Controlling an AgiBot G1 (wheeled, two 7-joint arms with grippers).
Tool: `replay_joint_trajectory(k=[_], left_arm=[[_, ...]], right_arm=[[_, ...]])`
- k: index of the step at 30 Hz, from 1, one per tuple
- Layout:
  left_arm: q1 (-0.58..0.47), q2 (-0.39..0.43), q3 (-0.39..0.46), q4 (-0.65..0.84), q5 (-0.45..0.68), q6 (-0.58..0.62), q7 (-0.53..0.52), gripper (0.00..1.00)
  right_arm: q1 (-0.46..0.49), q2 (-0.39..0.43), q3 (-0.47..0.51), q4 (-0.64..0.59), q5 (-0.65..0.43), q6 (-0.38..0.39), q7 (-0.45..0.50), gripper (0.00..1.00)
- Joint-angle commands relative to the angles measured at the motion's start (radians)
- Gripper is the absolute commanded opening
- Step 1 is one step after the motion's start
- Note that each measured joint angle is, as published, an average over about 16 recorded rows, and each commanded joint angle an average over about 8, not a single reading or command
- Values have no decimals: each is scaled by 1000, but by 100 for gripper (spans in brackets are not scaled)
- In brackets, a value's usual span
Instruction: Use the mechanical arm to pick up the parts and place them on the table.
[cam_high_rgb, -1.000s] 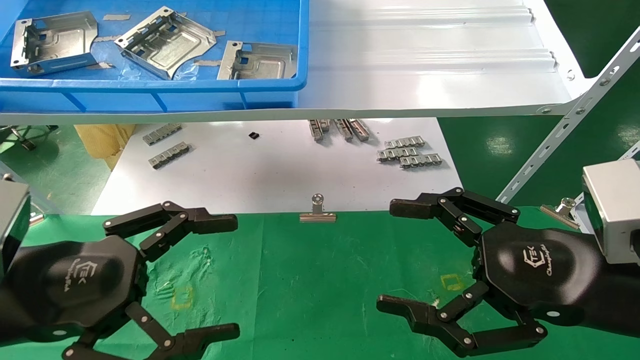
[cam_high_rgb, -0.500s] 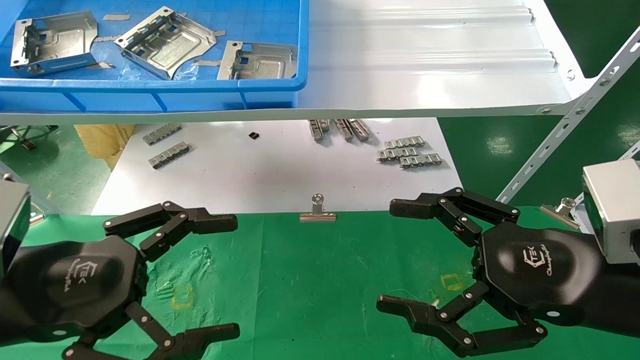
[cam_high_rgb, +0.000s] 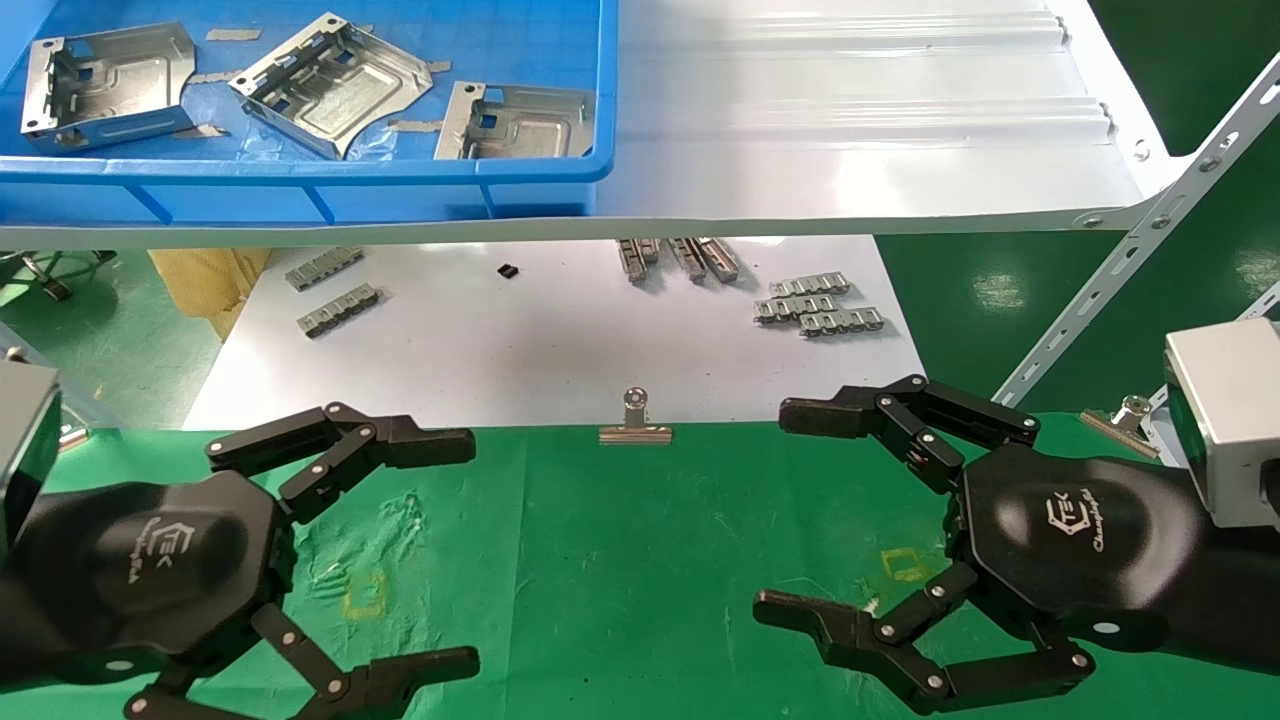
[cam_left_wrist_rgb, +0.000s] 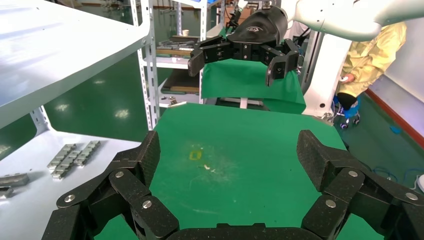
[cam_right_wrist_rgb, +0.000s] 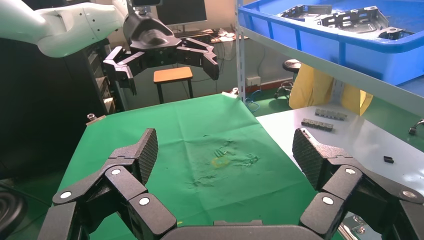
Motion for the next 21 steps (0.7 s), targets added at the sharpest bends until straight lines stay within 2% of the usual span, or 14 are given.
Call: replay_joint_trajectory(k=[1, 9, 21], left_arm=[[0, 0, 0, 0, 0, 0, 0, 100], [0, 0, 0, 0, 0, 0, 0, 100], [0, 0, 0, 0, 0, 0, 0, 100]], right_arm=[[0, 0, 0, 0, 0, 0, 0, 100], [0, 0, 0, 0, 0, 0, 0, 0], [0, 0, 0, 0, 0, 0, 0, 0]])
